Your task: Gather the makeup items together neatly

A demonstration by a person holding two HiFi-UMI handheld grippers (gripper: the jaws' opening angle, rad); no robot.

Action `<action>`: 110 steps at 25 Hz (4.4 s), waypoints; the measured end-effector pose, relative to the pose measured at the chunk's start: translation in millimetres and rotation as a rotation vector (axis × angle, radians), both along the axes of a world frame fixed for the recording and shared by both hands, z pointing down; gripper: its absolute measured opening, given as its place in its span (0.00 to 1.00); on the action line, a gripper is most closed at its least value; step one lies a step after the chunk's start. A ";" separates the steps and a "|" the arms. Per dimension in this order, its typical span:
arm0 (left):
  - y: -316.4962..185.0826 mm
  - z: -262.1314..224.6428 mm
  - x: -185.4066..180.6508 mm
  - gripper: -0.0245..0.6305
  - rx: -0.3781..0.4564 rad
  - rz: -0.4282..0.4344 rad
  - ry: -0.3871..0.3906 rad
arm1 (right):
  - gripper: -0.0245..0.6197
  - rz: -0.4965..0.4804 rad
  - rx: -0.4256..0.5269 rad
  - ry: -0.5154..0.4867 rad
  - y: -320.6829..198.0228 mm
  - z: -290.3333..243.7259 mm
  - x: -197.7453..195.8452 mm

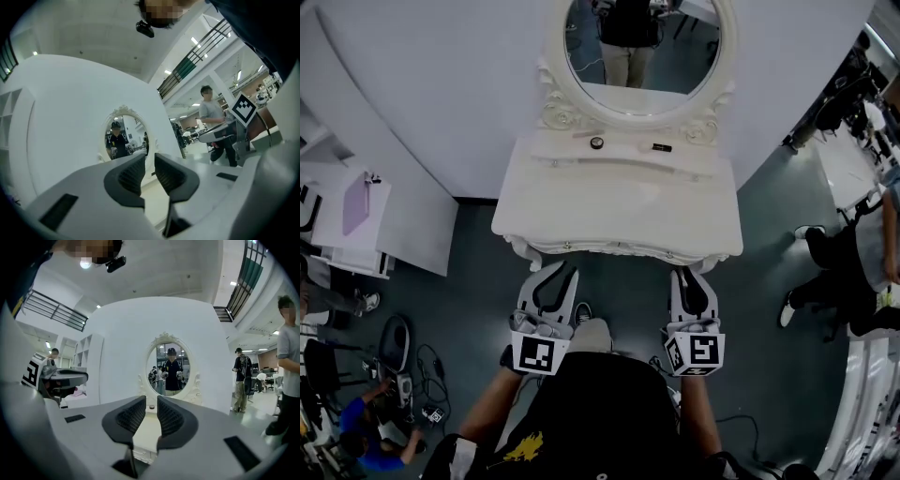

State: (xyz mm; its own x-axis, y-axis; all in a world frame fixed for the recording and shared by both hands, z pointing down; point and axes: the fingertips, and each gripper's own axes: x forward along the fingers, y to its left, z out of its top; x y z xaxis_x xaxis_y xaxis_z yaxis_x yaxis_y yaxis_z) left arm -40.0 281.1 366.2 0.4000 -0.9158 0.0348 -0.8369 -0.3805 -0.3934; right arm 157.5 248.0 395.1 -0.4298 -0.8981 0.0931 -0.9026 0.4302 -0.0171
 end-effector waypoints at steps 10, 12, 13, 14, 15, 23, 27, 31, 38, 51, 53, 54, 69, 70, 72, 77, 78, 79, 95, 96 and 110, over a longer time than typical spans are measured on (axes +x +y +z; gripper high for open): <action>-18.3 -17.3 28.2 0.18 -0.014 0.003 0.137 | 0.32 0.012 -0.066 -0.009 -10.4 19.0 22.8; -26.3 -19.0 27.1 0.18 -0.027 -0.017 0.301 | 0.32 0.002 -0.065 0.003 -19.3 20.4 18.8; -31.3 -16.9 25.8 0.18 -0.033 -0.022 0.336 | 0.32 -0.002 -0.064 0.012 -24.4 21.8 17.0; -37.1 -13.8 24.1 0.18 -0.039 -0.026 0.345 | 0.32 -0.005 -0.067 0.021 -30.0 24.0 15.4; -43.3 -10.3 22.1 0.18 -0.044 -0.031 0.346 | 0.31 -0.008 -0.073 0.026 -35.3 26.9 13.7; -105.4 19.5 -8.5 0.18 -0.089 -0.081 0.363 | 0.30 -0.013 -0.122 0.066 -89.1 44.7 -3.0; -144.0 35.2 -30.8 0.18 -0.103 -0.122 0.369 | 0.29 -0.039 -0.149 0.135 -130.6 48.9 -9.9; -188.0 56.7 -56.7 0.18 -0.127 -0.184 0.323 | 0.30 -0.050 -0.180 0.210 -183.0 58.2 -15.7; -270.0 72.6 -68.0 0.18 -0.158 -0.145 0.351 | 0.31 -0.143 -0.221 0.424 -268.3 81.0 -43.2; -356.0 116.1 -88.6 0.14 -0.284 -0.127 0.375 | 0.39 -0.201 -0.292 0.528 -409.3 148.4 -87.1; -360.9 120.6 -90.1 0.14 -0.283 -0.138 0.380 | 0.42 -0.224 -0.295 0.539 -424.9 159.7 -97.1; -362.3 121.7 -90.5 0.14 -0.282 -0.143 0.384 | 0.43 -0.230 -0.289 0.546 -432.7 164.1 -100.4; -379.1 133.6 -114.3 0.13 -0.299 -0.260 0.409 | 0.48 -0.166 -0.419 0.552 -529.5 243.7 -100.8; -380.4 136.8 -113.7 0.12 -0.307 -0.266 0.403 | 0.48 -0.168 -0.437 0.552 -533.0 250.2 -99.2; -383.3 140.7 -112.0 0.11 -0.322 -0.276 0.397 | 0.49 -0.166 -0.474 0.543 -538.5 260.1 -94.8; -395.5 132.0 -110.6 0.11 -0.310 -0.291 0.385 | 0.51 -0.171 -0.497 0.534 -560.3 272.1 -94.9; -397.9 131.1 -110.5 0.11 -0.308 -0.295 0.383 | 0.51 -0.176 -0.503 0.540 -563.5 275.1 -95.4; -399.7 130.8 -110.7 0.11 -0.308 -0.299 0.382 | 0.51 -0.182 -0.509 0.546 -565.8 277.9 -95.8; -385.5 127.9 -117.3 0.11 -0.308 -0.277 0.363 | 0.42 -0.215 -0.438 0.515 -515.6 253.8 -111.6; -383.5 129.3 -116.6 0.11 -0.312 -0.273 0.362 | 0.42 -0.235 -0.437 0.515 -506.0 254.9 -114.6; -354.2 146.5 -118.7 0.11 -0.360 -0.297 0.358 | 0.41 -0.418 -0.780 0.300 -401.5 335.9 -150.7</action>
State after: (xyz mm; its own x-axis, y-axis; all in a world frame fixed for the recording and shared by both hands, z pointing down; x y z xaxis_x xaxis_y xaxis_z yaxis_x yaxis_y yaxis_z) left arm -158.8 -73.1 512.8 0.1728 -0.9459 0.2745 -0.9849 -0.1671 0.0444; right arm 6.8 -153.5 731.0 -0.5643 -0.3123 0.7642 -0.6902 0.6864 -0.2291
